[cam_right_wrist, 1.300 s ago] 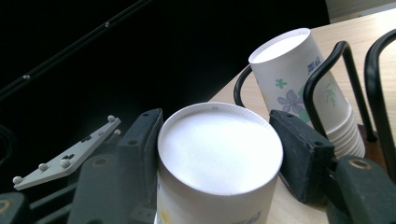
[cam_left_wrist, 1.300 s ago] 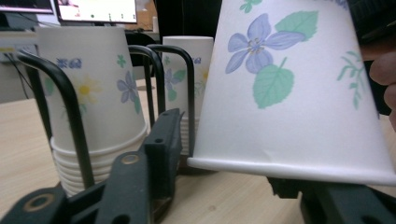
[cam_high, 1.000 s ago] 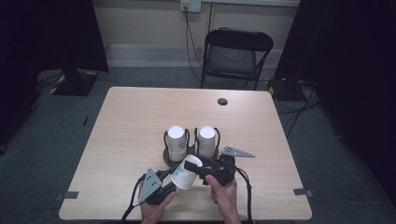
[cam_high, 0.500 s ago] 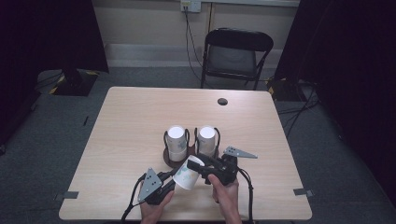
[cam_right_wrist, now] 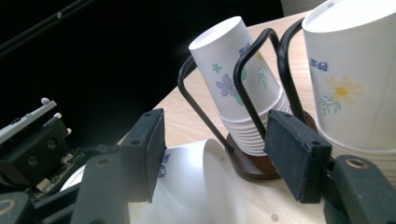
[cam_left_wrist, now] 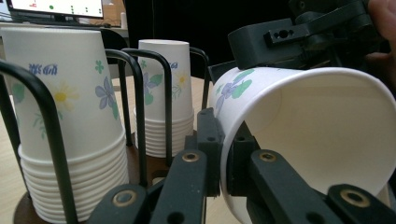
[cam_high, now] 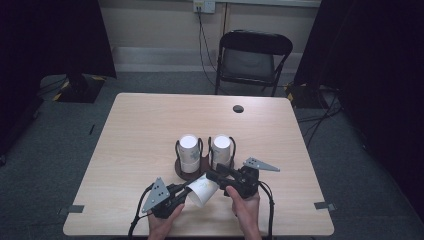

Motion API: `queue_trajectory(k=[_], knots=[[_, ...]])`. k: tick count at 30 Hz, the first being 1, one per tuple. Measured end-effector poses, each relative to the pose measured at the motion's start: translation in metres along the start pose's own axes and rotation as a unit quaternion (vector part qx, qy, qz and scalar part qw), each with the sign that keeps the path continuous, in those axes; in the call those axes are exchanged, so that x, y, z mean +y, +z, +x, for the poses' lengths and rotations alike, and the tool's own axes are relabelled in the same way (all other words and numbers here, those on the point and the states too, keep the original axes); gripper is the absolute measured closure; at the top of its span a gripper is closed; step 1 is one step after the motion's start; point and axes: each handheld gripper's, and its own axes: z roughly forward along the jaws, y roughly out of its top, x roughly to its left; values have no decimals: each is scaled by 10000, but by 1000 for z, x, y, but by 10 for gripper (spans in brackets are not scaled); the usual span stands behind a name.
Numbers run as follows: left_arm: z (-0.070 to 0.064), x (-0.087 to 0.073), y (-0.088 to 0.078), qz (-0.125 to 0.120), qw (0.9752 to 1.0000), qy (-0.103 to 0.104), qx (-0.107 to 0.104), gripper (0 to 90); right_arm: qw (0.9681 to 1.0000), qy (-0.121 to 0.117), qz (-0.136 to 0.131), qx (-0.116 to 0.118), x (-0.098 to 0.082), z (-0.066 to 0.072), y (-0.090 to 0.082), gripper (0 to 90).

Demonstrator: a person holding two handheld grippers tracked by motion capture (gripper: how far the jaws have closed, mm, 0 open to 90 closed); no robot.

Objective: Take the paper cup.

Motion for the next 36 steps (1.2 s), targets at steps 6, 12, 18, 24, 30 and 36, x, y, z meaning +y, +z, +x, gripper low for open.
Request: queue_trajectory(k=[6,12,18,24,30,36], knots=[[1,6,2,187,9996,53,-214,876,9999,-109,7,-118,1,-2,-4,365],[2,7,7,487,9984,221,-199,876,9995,-245,-82,-206,0,-6,-10,354],[6,7,6,614,9974,278,-251,877,9989,-403,-119,-218,-1,-7,-15,362],[11,13,6,763,9959,385,-306,878,9973,-709,-59,-201,-1,-4,-19,378],[17,23,11,1009,9930,436,-429,877,9939,-1085,37,-203,-2,0,-25,394],[19,30,18,1293,9890,476,-535,877,9873,-1531,328,-275,-4,7,-27,316]])
